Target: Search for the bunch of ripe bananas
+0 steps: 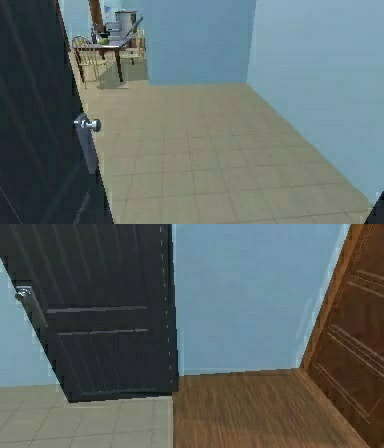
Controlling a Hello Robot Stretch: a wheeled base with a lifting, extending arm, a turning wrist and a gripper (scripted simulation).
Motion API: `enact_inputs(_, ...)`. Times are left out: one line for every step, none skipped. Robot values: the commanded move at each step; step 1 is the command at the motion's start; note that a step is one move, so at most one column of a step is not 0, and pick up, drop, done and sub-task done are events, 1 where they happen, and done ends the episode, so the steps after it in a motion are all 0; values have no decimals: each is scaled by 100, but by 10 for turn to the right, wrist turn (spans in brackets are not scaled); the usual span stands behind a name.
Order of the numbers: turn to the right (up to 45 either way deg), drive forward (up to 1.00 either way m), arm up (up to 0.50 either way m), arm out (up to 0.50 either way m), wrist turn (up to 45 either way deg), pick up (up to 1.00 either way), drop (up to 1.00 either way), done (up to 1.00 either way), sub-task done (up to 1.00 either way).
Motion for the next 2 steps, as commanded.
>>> enact_inputs(450, 0, 0, 0, 0, 0, 0, 0, 0)
enact_inputs(360, 0, 0, 0, 0, 0, 0, 0, 0)
